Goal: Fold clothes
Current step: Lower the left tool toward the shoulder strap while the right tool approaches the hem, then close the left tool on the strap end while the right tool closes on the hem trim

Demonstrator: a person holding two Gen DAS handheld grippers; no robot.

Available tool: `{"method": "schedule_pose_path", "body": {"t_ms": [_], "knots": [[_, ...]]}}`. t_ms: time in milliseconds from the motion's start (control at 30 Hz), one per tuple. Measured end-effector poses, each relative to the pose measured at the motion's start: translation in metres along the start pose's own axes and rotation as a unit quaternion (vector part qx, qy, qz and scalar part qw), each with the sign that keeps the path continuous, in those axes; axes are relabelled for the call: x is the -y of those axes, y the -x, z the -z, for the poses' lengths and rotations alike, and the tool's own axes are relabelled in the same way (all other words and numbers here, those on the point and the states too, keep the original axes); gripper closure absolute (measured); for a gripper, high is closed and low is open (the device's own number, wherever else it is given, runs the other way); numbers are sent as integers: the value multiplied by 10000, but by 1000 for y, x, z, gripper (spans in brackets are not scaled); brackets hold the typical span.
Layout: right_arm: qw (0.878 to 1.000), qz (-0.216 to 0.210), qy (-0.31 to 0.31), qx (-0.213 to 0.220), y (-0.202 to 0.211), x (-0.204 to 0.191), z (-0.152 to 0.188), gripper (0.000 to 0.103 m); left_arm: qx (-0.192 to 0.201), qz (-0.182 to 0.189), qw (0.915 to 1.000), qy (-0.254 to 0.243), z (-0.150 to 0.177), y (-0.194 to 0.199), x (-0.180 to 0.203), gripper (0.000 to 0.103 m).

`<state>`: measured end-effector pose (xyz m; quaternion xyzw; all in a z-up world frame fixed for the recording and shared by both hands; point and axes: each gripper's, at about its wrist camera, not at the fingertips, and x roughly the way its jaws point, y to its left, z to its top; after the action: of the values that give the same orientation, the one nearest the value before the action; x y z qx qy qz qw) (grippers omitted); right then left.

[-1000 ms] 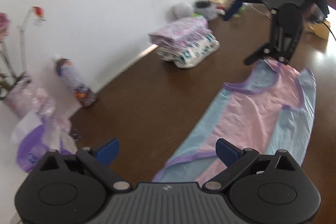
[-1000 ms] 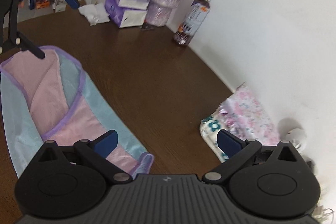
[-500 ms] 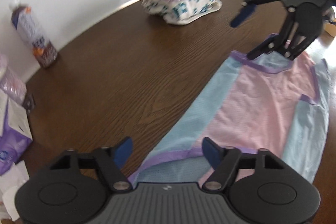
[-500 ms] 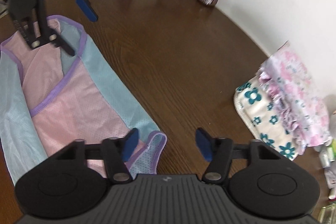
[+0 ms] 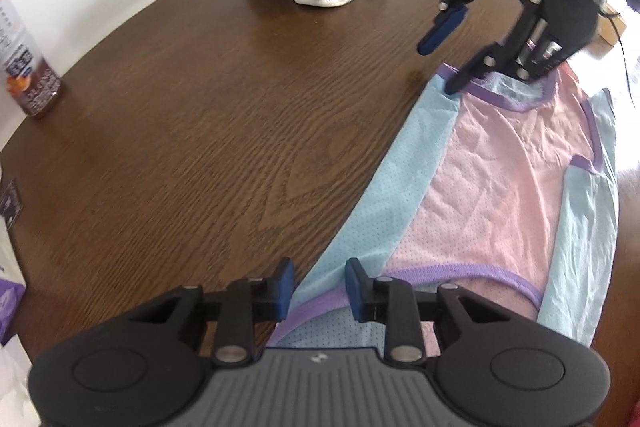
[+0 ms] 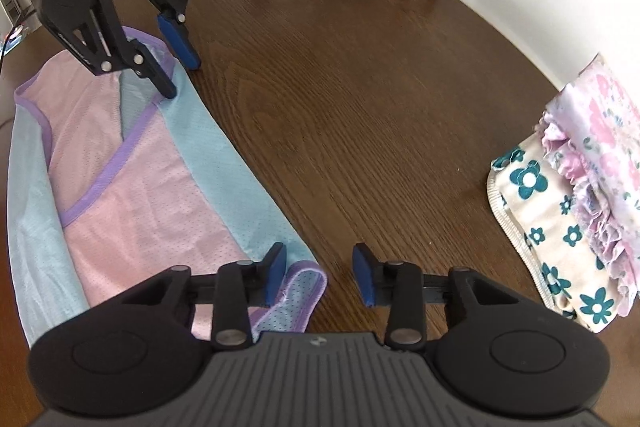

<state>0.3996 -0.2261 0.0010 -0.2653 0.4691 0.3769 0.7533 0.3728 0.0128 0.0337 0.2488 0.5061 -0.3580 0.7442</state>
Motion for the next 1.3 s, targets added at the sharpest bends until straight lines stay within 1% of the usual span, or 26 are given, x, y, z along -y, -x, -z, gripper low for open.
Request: {"method": "schedule_pose_path", "body": {"t_ms": [133, 200, 267, 333, 467, 533, 567, 600, 667, 733, 867, 1000, 1167, 1300], "knots": [[9999, -100, -23, -63, -4, 4, -1, 70, -125, 54, 9998, -161, -4, -1, 0, 76], [9999, -126, 21, -68, -4, 3, -1, 75, -167, 70, 9995, -244, -6, -1, 0, 76], [9998, -152, 66, -74, -4, 3, -1, 76, -179, 76, 9993, -311, -6, -1, 1, 76], [9998, -178, 110, -79, -4, 2, -1, 80, -180, 80, 9993, -330, -6, -1, 1, 76], [9996, -167, 188, -138, -5, 0, -5, 81, -210, 112, 9989, -410, -7, -2, 1, 76], [9994, -165, 254, -150, -6, -3, -6, 86, -221, 165, 9985, -481, -9, -3, 2, 85], [9993, -144, 317, -139, -6, -6, -6, 94, -216, 223, 9982, -518, -9, -3, 3, 101], [9990, -69, 432, -113, -7, -11, -6, 98, -188, 255, 9980, -540, -8, -3, 4, 103], [9971, 183, 741, -23, -6, -24, -2, 99, -112, 255, 9980, -569, -5, -3, 8, 103], [9959, 317, 844, 74, -2, -31, 2, 99, -61, 228, 9979, -596, 0, -1, 12, 103], [9947, 522, 862, 211, 7, -37, 6, 99, 130, -122, 9972, -727, 8, 3, 22, 103], [9923, 684, 1004, 226, 8, -48, 12, 99, 278, -465, 9947, -869, 11, 6, 33, 103], [9892, 932, 1098, 271, 10, -61, 16, 99, 463, -894, 9894, -1044, 15, 10, 48, 103], [9854, 1211, 1116, 428, 14, -68, 22, 99, 610, -1235, 9834, -1182, 18, 14, 59, 103]]}}
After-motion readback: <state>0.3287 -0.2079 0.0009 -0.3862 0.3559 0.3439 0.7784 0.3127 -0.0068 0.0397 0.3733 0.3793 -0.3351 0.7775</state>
